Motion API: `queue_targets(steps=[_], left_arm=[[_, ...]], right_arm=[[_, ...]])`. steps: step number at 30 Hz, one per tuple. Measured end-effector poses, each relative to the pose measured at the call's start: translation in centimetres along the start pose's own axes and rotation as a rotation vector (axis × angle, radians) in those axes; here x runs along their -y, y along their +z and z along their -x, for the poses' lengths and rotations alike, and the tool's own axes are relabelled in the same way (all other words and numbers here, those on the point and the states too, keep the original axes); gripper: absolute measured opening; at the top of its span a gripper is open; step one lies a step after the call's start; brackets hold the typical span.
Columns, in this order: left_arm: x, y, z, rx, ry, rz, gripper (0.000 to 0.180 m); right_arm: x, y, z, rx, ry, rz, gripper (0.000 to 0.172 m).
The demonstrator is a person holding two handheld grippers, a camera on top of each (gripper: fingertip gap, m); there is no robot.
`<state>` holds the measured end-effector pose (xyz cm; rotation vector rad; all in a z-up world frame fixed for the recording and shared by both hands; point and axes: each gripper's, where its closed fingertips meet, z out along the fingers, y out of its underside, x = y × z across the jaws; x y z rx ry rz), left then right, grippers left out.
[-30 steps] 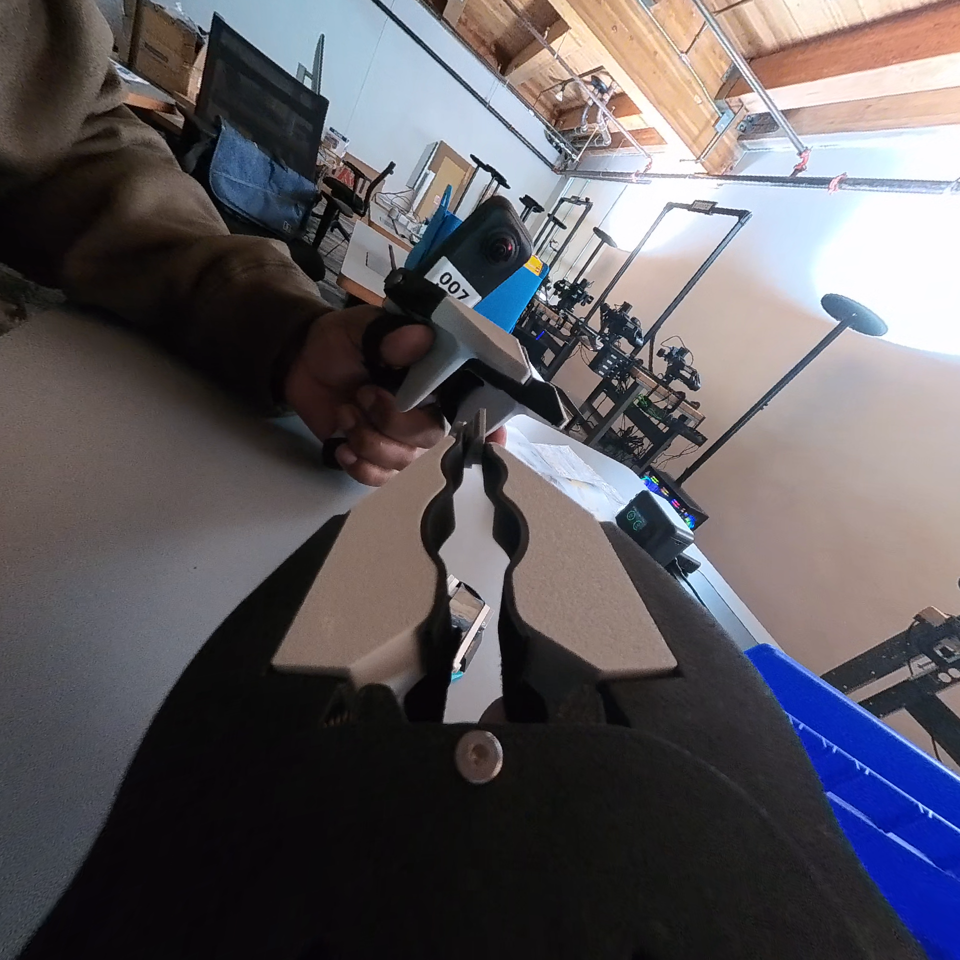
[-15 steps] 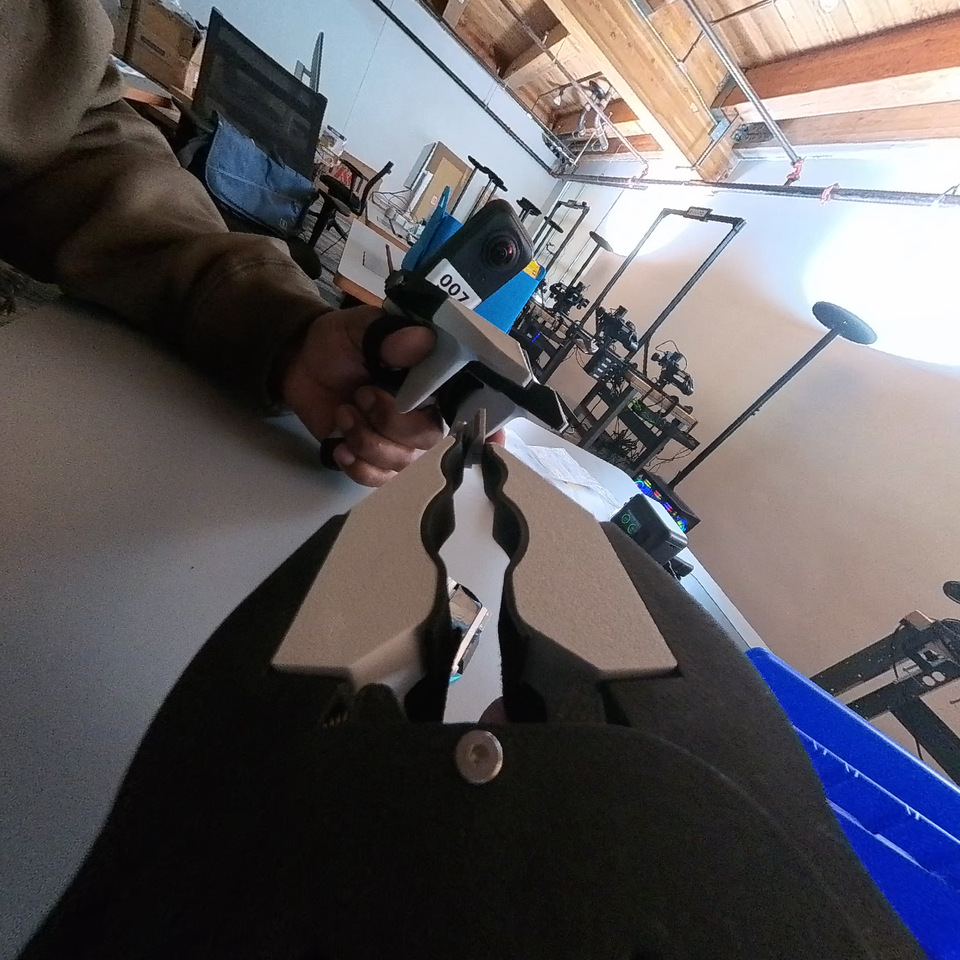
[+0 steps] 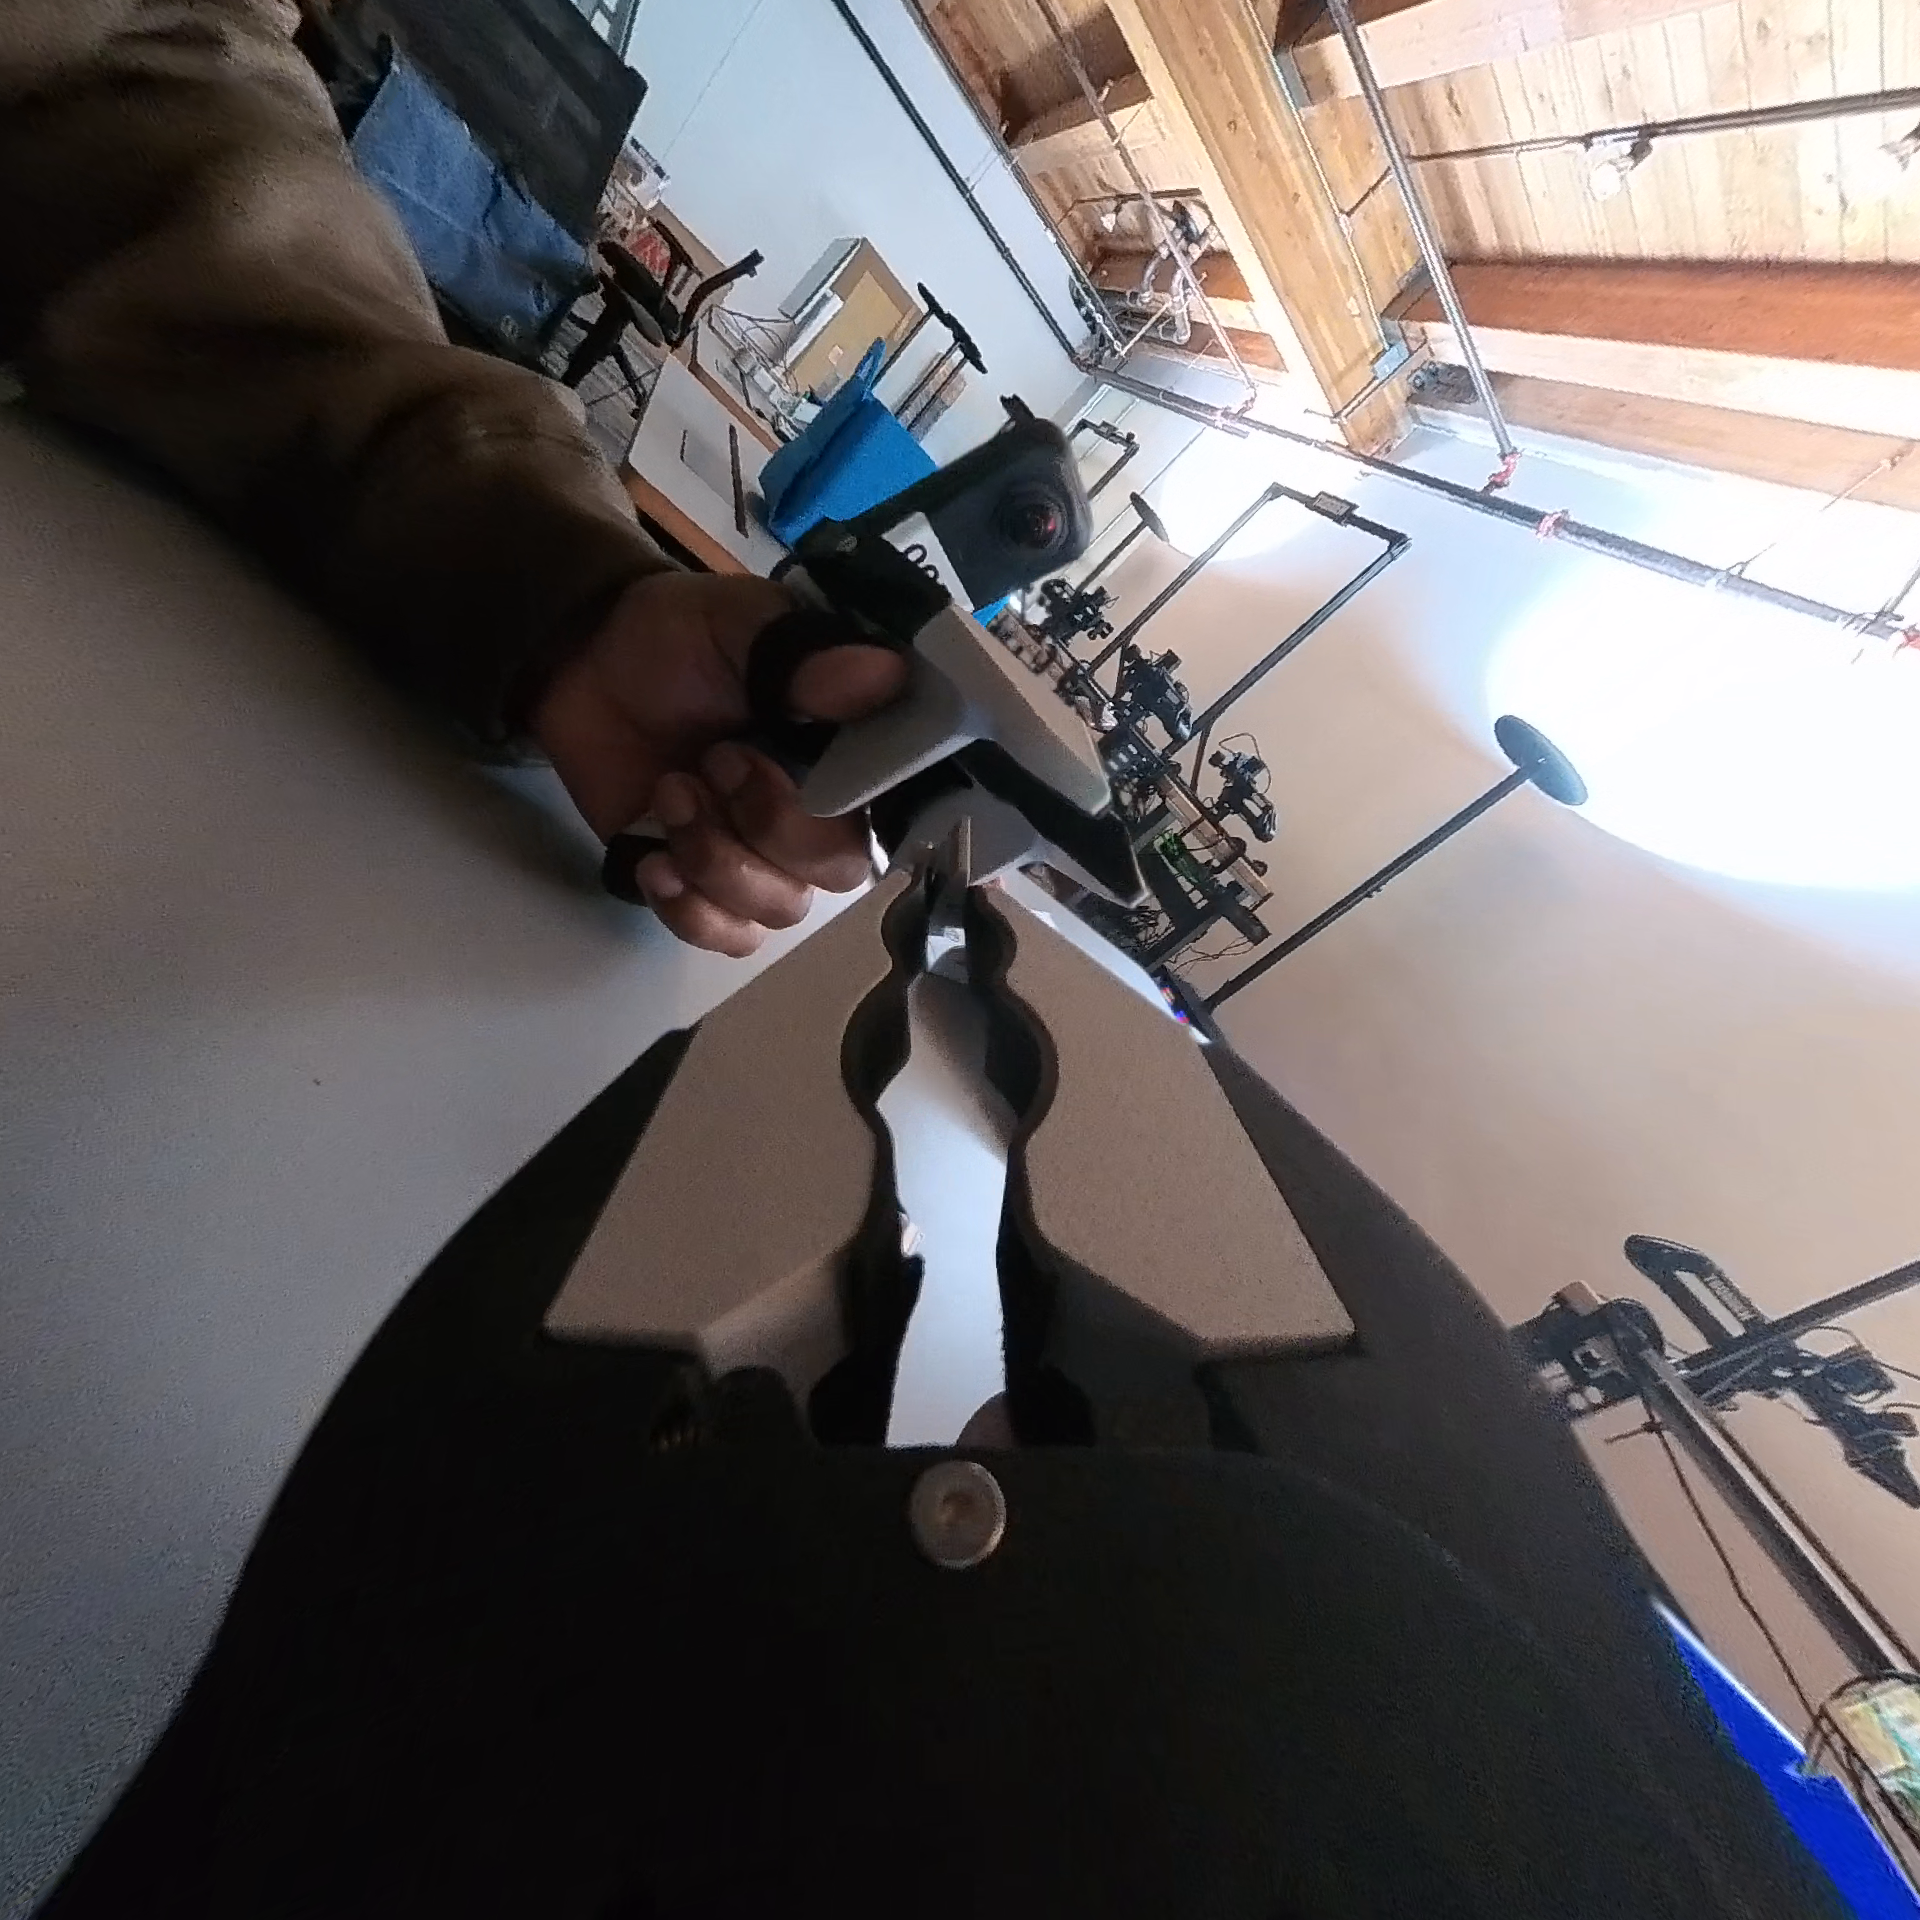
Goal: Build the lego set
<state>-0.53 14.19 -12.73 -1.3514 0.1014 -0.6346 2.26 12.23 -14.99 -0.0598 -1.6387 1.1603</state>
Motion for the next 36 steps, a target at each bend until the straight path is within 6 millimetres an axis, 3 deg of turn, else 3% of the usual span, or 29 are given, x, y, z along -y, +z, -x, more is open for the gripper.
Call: queue_targets(steps=[36], left_arm=[[0.1, 0.0, -0.1, -0.006, 0.0, -0.005, 0.027]], right_arm=[[0.6, 0.4, 0.9, -0.037, -0.213, 0.015, 0.007]])
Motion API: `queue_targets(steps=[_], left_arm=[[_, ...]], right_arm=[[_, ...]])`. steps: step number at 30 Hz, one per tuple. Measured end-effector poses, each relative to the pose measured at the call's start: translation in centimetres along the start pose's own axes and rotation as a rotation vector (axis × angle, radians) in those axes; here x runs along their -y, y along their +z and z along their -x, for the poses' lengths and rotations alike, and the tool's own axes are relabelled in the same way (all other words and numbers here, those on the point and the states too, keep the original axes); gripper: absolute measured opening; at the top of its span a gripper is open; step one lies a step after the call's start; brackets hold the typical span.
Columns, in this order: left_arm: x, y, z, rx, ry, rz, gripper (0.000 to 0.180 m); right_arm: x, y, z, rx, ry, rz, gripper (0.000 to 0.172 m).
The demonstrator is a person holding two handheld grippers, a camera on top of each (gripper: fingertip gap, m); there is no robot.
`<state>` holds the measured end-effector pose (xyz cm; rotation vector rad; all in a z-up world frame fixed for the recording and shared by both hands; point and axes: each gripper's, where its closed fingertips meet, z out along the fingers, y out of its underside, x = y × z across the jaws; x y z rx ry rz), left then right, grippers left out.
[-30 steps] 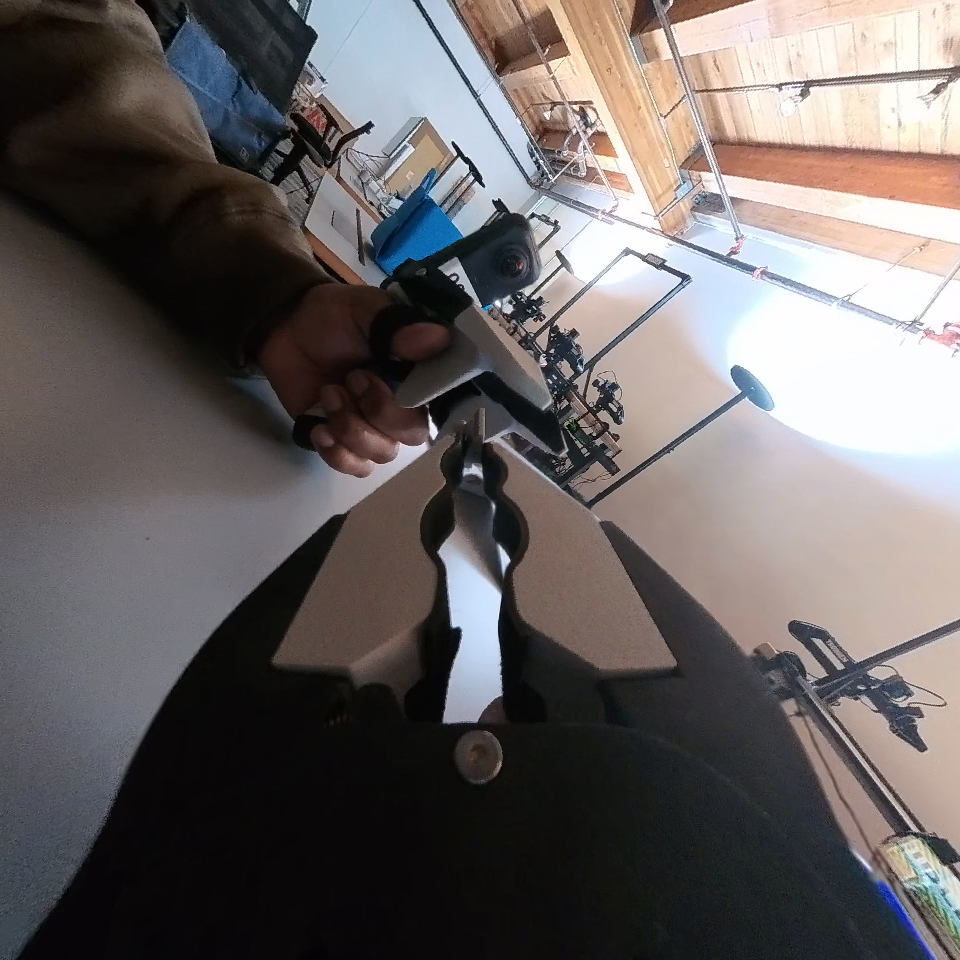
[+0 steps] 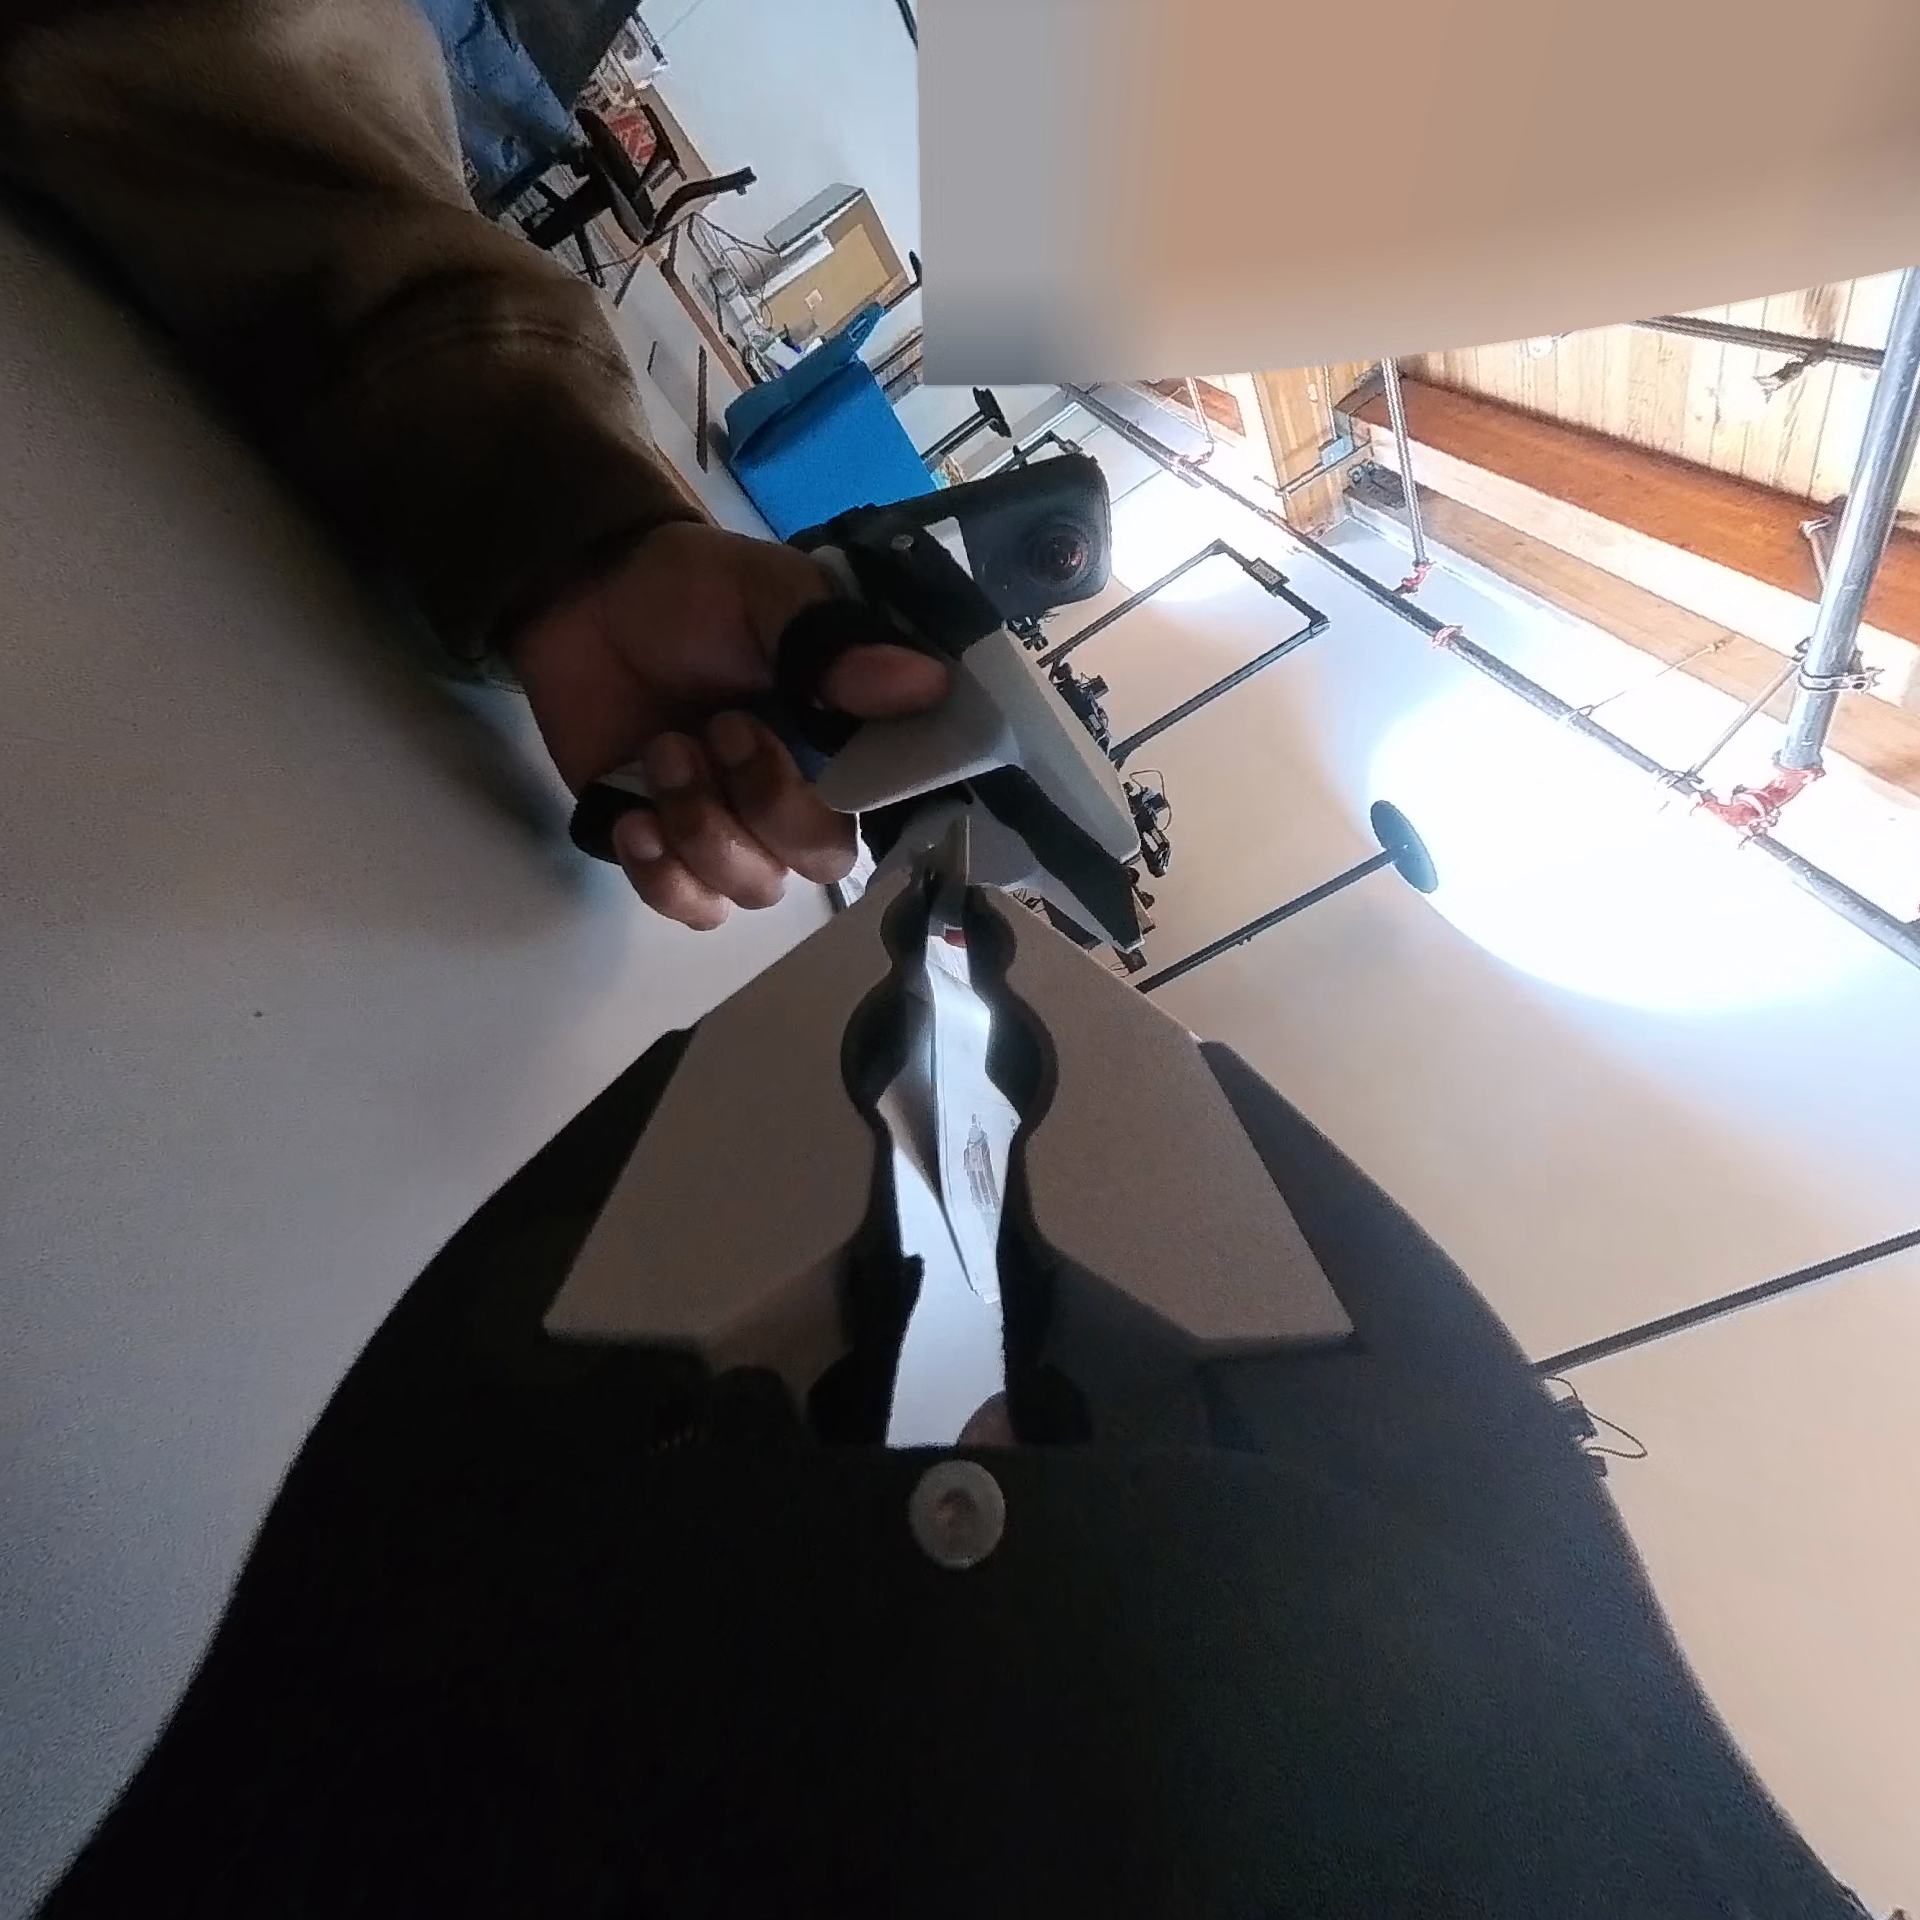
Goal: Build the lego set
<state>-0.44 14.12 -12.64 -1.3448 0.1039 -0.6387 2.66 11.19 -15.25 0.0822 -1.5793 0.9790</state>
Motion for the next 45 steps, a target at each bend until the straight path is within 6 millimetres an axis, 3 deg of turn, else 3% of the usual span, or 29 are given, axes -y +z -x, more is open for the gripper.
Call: queue_targets(steps=[24, 32, 36, 45], left_arm=[[0.0, 0.0, 0.0, 0.0, 0.002, 0.002, 0.027], [-0.1, -0.1, 0.2, 0.013, 0.012, 0.011, 0.027], [-0.2, -0.2, 0.4, 0.022, 0.017, 0.022, 0.027], [-1.7, -0.2, 0.2, 0.007, 0.102, 0.138, 0.022]], right_arm=[[-0.4, 0.0, -0.2, -0.001, 0.022, 0.009, 0.007], [-1.1, -0.1, -0.6, 0.004, 0.104, 0.021, 0.007], [-1.7, 0.0, -1.0, 0.026, 0.258, 0.024, 0.007], [-2.8, -0.1, -2.0, 0.166, 0.879, -0.016, 0.007]])
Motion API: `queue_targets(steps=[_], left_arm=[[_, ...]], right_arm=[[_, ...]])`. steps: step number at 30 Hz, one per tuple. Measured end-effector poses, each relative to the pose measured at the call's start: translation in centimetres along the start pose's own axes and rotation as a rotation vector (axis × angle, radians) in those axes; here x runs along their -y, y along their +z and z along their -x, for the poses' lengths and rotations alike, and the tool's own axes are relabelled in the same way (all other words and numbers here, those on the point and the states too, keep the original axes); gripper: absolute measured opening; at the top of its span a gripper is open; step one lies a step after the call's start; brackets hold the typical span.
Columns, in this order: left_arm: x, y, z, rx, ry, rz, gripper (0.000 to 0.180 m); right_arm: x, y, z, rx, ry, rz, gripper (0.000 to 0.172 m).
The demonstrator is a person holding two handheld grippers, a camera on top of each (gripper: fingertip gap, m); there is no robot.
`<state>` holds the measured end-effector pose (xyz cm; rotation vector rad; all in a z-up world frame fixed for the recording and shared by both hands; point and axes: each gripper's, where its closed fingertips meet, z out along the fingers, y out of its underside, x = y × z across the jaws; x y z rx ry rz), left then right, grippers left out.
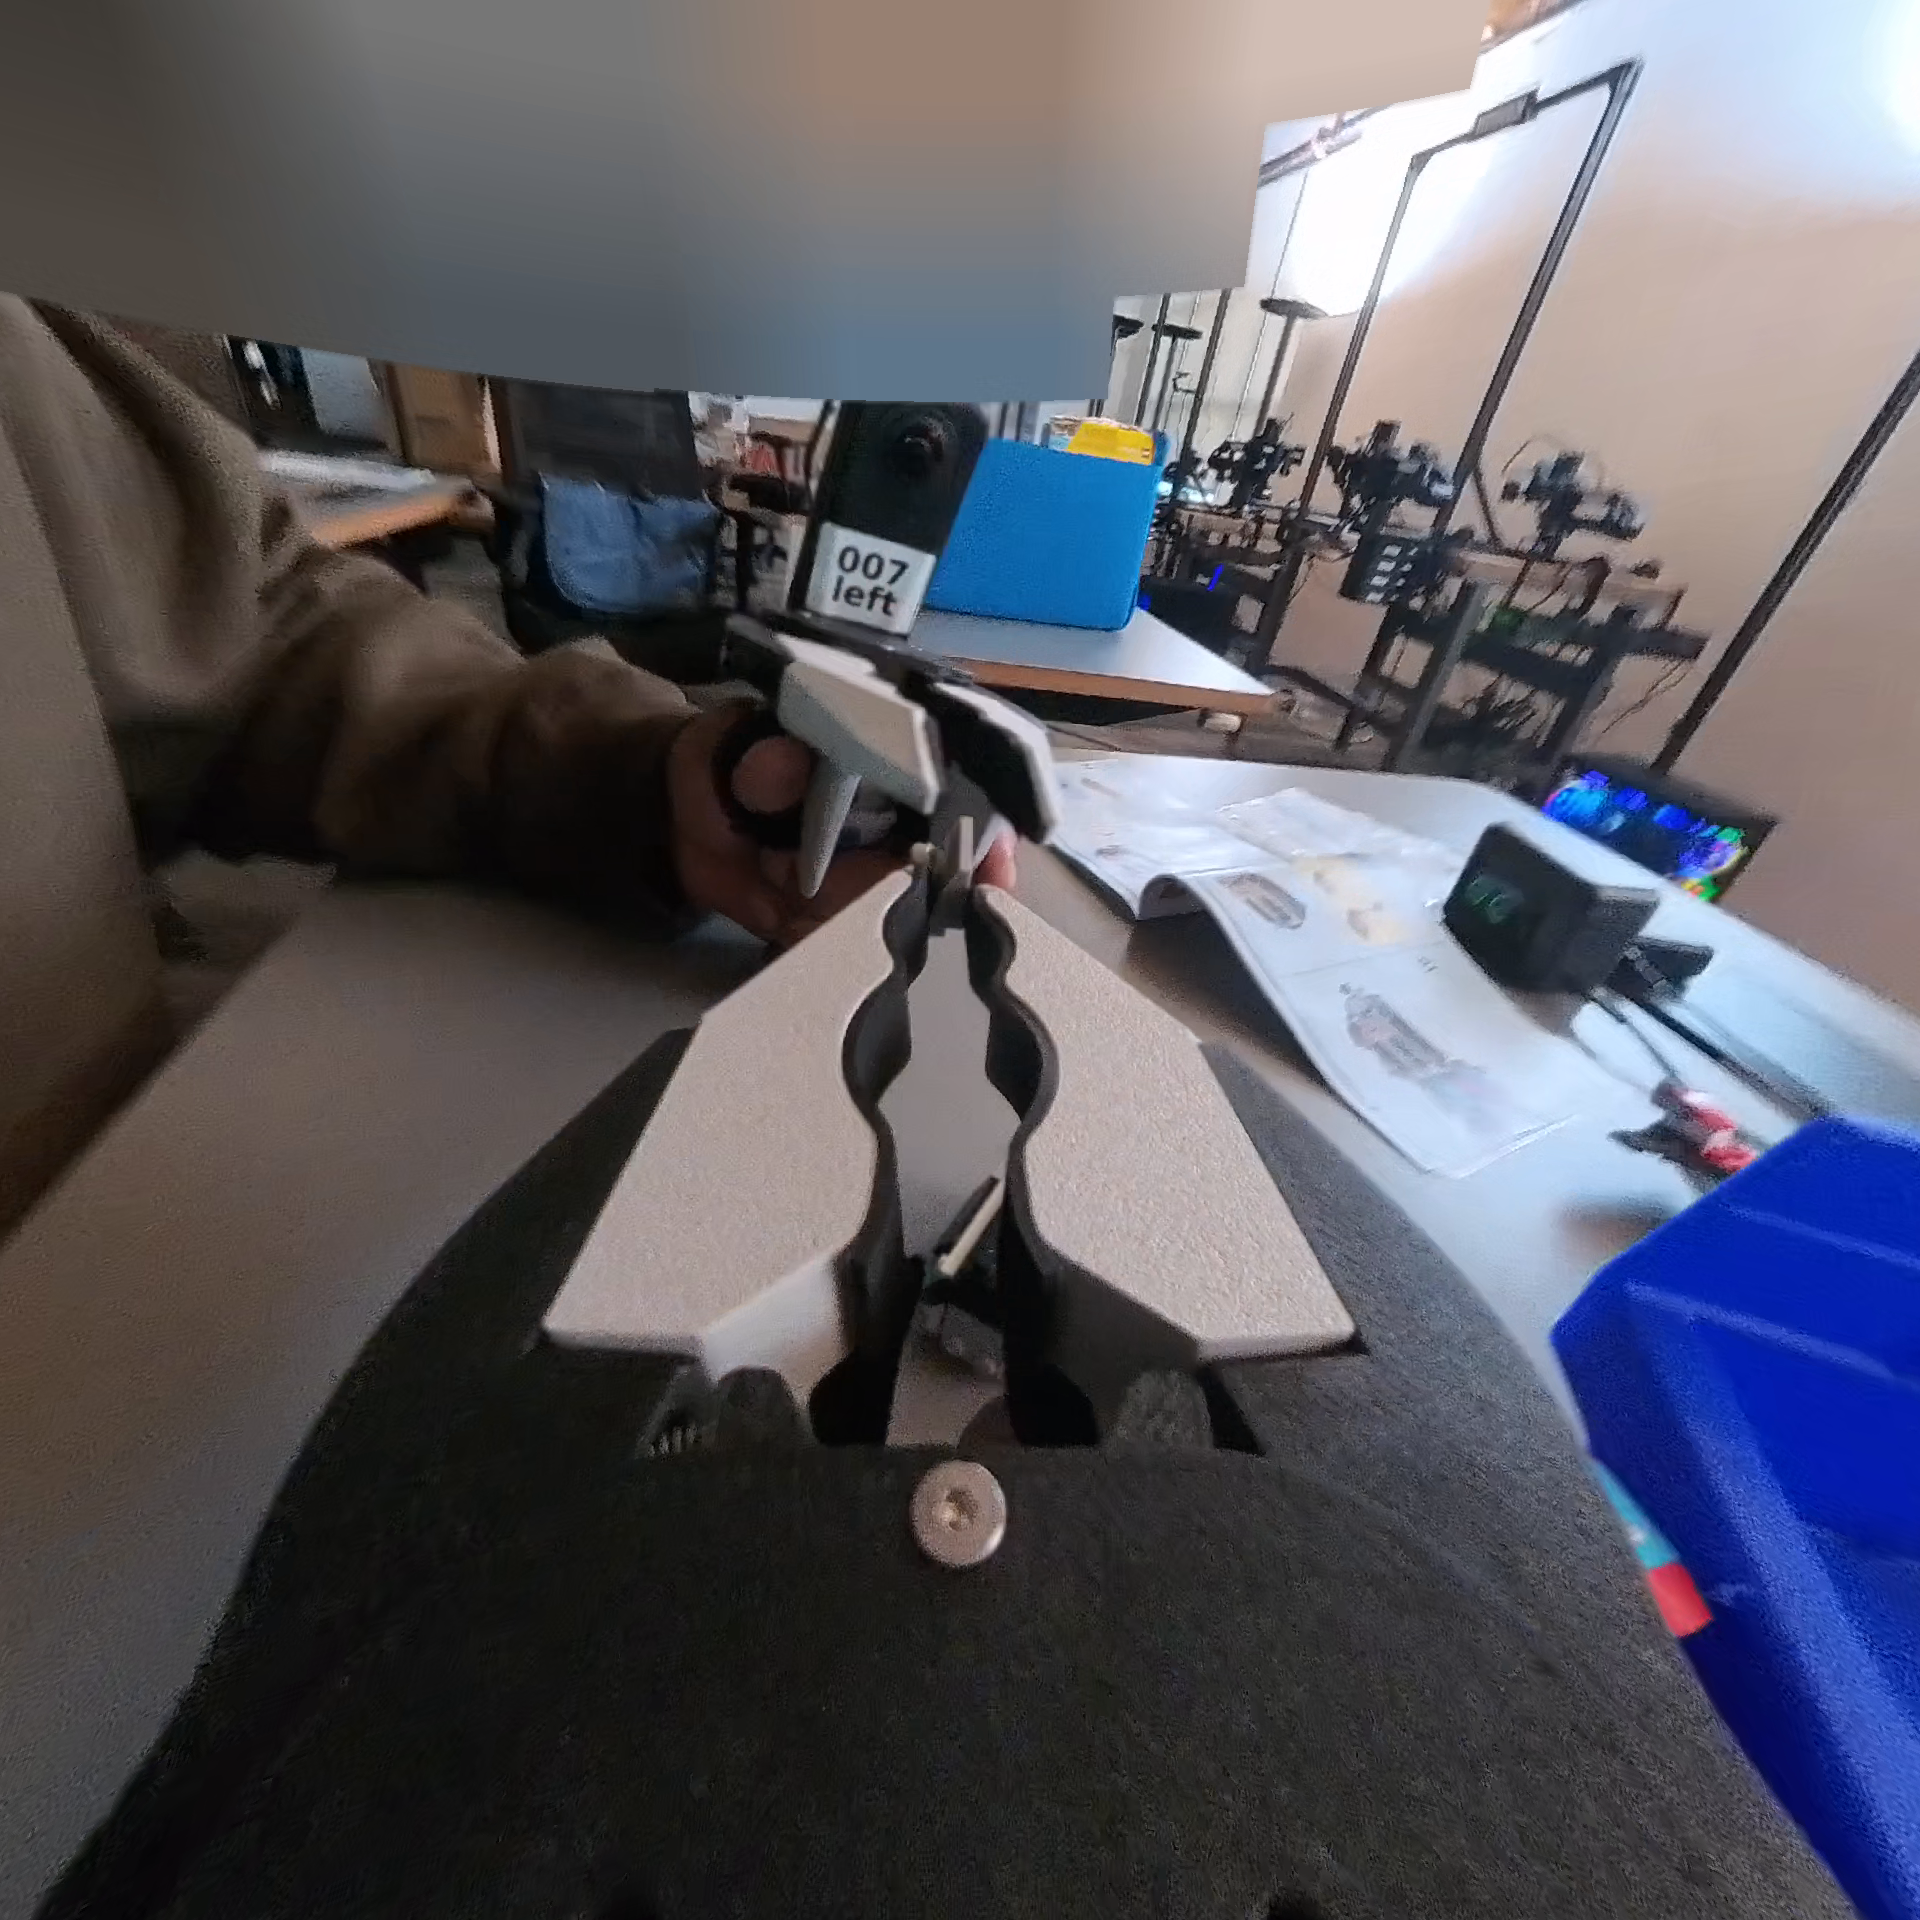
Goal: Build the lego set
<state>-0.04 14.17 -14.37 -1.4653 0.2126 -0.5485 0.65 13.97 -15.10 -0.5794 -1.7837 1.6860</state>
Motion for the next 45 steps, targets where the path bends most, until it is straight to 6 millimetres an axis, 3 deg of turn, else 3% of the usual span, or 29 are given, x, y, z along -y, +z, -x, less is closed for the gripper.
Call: queue_targets(steps=[8, 14, 30, 45], left_arm=[[-0.8, 0.4, -0.4, -0.018, 0.01, 0.048, 0.021], [-0.9, 0.4, 0.5, 0.042, 0.009, 0.059, 0.021], [-1.9, 0.7, 3.2, 0.256, 0.052, 0.137, 0.013], [-2.5, 1.1, 3.4, 0.295, 0.034, 0.161, 0.006]], right_arm=[[-0.4, -0.2, -1.3, 0.067, 0.366, -0.013, 0.007], [-1.1, -0.2, -2.5, 0.054, 0.524, -0.018, 0.007], [-2.0, -0.1, -3.9, -0.055, 0.577, 0.007, 0.007], [-2.3, 0.1, -3.9, -0.132, 0.481, 0.045, 0.007]])
